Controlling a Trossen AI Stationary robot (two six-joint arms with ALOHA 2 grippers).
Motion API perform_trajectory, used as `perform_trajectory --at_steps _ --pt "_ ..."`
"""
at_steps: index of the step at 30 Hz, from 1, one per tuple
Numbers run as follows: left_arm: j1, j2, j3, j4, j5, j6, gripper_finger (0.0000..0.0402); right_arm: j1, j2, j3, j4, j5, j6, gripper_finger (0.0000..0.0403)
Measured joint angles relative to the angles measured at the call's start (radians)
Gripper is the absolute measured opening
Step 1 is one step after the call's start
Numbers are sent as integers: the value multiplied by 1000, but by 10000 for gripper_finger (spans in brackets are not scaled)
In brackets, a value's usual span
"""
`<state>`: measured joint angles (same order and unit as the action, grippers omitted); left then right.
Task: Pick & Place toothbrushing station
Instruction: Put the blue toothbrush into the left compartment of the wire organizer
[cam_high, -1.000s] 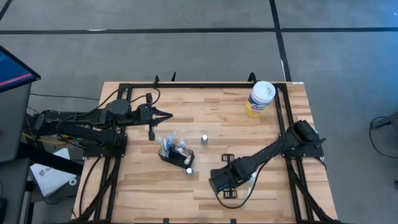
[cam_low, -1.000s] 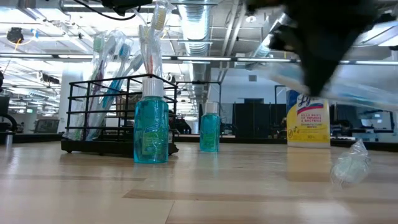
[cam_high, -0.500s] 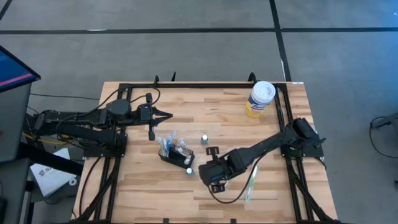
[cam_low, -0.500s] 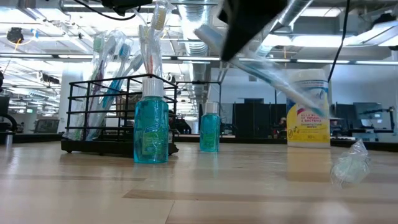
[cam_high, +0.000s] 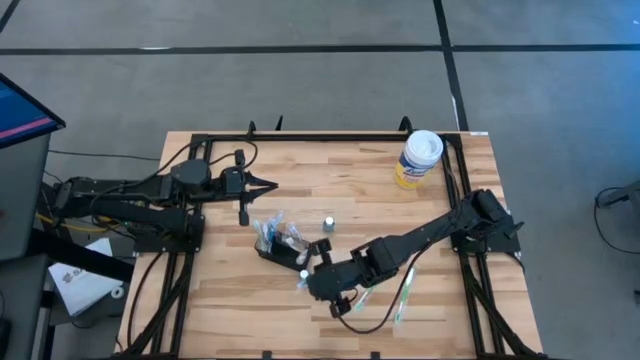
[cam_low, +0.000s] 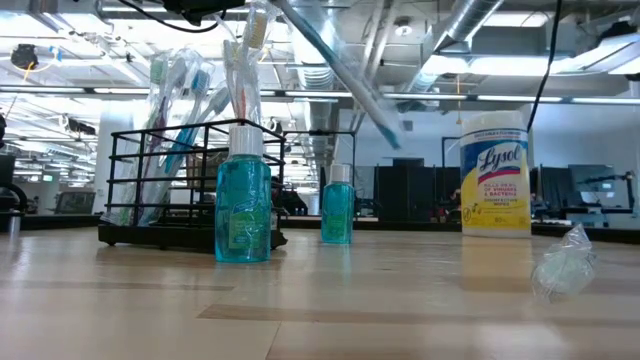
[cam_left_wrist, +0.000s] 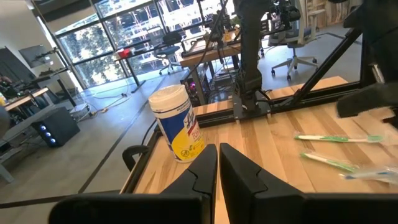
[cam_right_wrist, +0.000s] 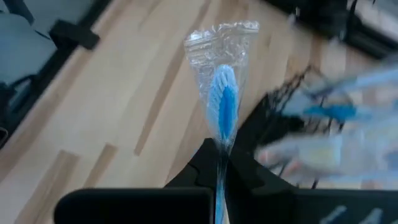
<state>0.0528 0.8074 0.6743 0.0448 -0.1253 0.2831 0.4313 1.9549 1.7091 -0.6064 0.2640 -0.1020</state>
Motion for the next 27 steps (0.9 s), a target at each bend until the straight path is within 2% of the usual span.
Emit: perform_trajectory --at_steps 14,19,27 --pt "0 0 0 0 0 0 12 36 0 78 195 -3 -131 0" --pt "0 0 0 0 0 0 12 59 0 82 314 -1 -152 0" --pt "0 0 0 -1 0 0 12 56 0 82 411 0 -195 0"
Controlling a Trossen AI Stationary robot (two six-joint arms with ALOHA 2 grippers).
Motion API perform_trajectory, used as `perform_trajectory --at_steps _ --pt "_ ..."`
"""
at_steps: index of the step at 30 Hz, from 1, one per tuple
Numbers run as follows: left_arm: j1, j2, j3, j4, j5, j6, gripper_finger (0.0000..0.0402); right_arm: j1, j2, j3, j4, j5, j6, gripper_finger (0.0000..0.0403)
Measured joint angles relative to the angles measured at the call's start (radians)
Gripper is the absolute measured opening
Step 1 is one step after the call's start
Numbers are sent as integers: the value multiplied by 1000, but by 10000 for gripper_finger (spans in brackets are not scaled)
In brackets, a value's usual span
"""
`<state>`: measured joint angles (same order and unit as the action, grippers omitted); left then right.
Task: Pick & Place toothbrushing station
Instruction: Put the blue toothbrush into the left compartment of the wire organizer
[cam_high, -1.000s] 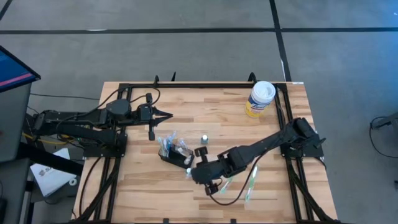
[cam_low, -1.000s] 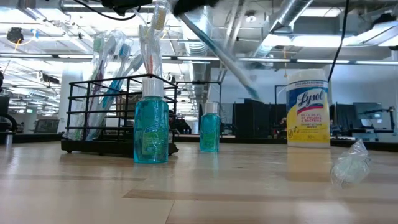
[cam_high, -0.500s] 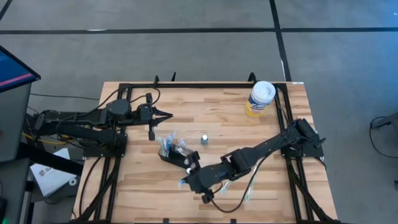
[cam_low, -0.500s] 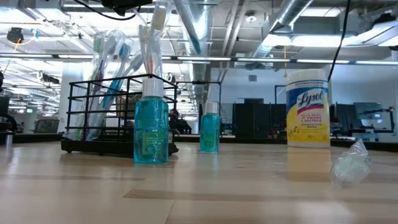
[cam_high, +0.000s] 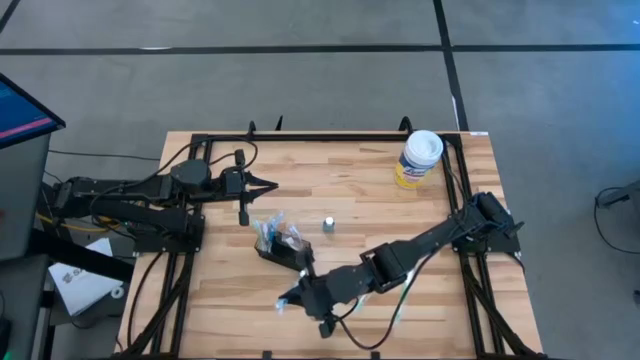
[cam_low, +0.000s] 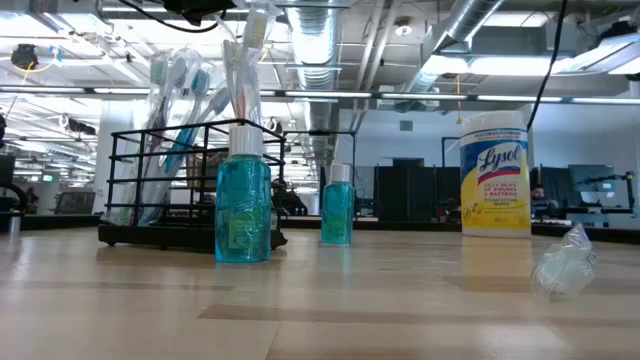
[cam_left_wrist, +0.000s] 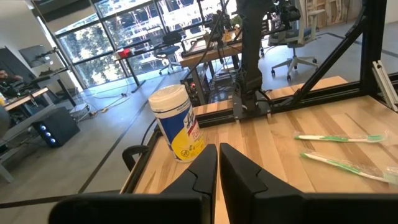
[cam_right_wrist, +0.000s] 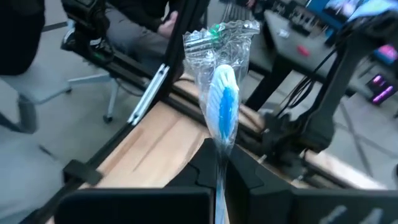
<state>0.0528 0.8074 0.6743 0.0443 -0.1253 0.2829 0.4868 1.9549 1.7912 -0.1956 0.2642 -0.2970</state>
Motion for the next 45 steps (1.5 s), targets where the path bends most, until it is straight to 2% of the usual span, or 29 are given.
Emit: perform_trajectory --at_steps 15,19,33,37,42,45 --pt "0 0 0 0 0 0 12 -19 -4 0 79 12 -104 0" --pt "0 0 0 0 0 0 12 -15 -31 -2 64 51 -123 0" --pt "0 -9 0 -5 0 0 12 -25 -111 2 3 81 -151 0" --pt "0 -12 1 -5 0 -1 12 -38 -137 -3 -74 85 -131 0" --pt "0 -14 1 -8 0 -3 12 -67 -234 -117 -43 107 -101 0" --pt "0 -14 1 -7 0 -3 12 -82 -315 -233 70 99 -80 0"
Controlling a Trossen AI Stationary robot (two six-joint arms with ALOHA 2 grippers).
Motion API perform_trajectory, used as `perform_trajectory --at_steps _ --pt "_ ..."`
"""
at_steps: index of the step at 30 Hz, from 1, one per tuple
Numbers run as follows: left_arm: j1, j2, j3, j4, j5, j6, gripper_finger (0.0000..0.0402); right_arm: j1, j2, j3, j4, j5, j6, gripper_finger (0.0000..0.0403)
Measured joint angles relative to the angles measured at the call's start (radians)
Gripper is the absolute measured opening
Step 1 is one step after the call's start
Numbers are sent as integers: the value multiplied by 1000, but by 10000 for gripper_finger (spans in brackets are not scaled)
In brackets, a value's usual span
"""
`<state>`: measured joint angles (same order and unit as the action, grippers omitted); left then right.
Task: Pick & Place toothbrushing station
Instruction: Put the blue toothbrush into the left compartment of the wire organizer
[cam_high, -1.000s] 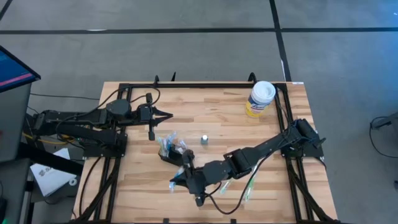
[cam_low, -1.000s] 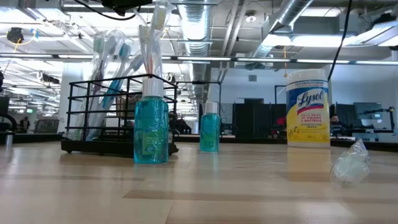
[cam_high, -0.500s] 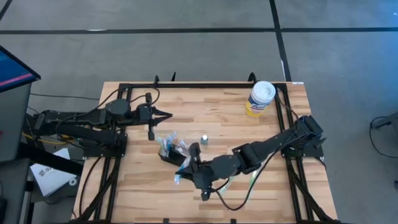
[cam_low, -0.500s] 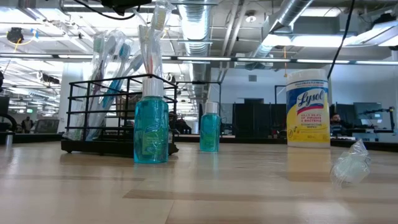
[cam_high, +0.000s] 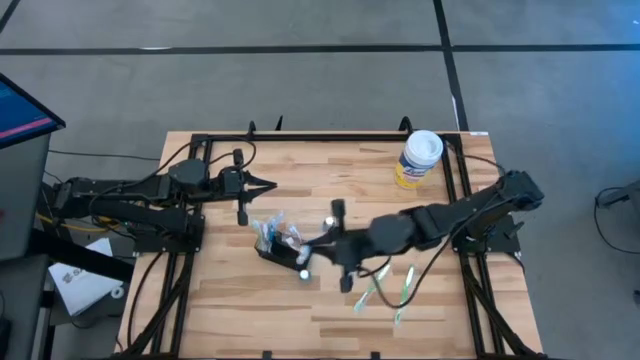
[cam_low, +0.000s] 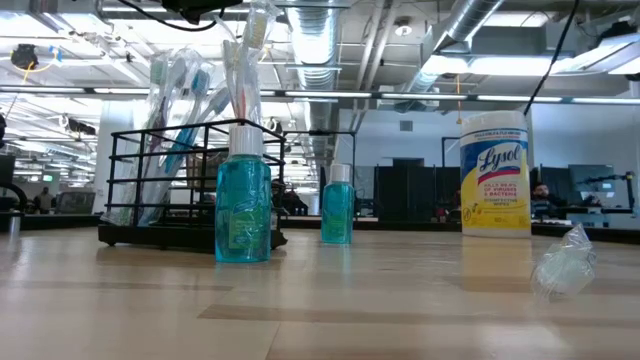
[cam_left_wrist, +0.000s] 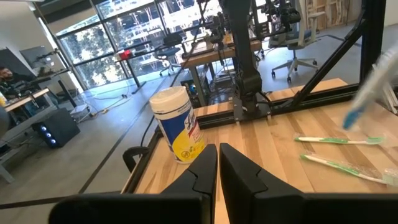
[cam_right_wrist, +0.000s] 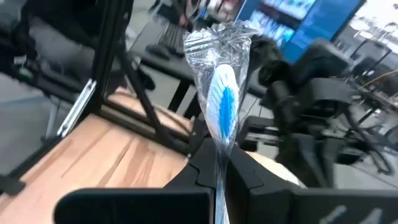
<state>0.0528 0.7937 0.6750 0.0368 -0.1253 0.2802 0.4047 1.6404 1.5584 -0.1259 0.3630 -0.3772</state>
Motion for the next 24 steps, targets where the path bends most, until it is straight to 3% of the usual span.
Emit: perform_trajectory --at_steps 10,24 --pt "0 0 0 2 0 0 12 -16 -143 -345 374 -28 5 0" --pt "0 0 0 1 0 -1 12 -87 -131 -496 570 -153 127 0"
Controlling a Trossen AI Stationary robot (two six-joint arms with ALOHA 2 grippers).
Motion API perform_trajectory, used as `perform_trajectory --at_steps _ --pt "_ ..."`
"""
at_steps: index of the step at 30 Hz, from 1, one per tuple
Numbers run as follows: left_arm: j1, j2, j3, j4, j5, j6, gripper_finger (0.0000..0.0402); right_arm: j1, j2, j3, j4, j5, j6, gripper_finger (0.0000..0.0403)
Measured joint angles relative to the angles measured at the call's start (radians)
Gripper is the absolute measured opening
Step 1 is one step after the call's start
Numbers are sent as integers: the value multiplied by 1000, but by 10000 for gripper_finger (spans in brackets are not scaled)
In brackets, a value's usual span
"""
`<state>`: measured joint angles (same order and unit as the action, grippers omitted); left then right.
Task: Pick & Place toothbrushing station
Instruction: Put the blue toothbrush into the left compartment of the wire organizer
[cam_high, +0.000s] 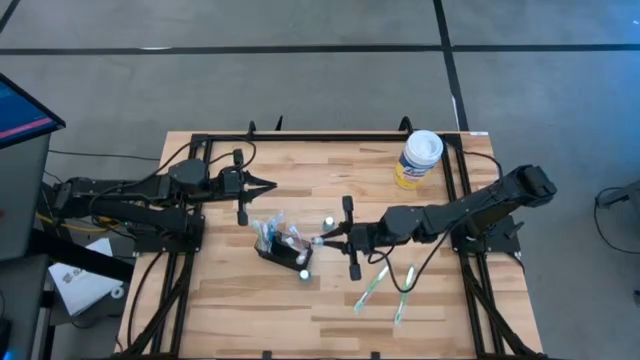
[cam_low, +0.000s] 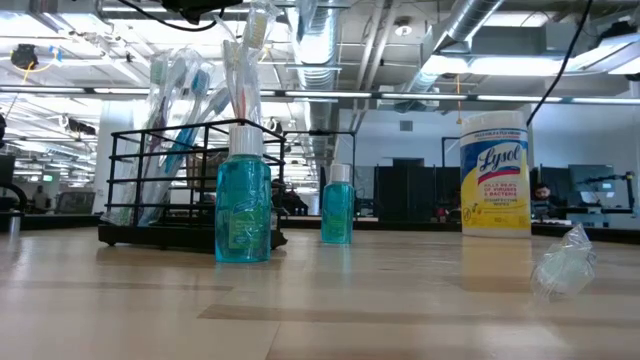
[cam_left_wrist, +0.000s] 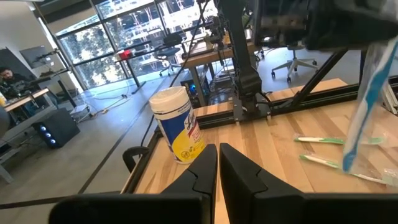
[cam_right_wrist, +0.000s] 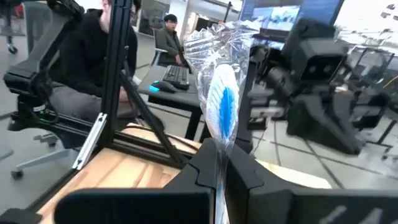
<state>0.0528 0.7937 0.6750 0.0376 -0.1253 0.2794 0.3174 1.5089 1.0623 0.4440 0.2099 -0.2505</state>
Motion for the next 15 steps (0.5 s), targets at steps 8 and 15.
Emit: perform_trajectory --at_steps 8,15 --pt "0 0 0 3 0 0 12 -25 2 -94 119 -31 43 0" --pt "0 0 0 4 0 0 12 -26 19 -146 242 -51 69 0"
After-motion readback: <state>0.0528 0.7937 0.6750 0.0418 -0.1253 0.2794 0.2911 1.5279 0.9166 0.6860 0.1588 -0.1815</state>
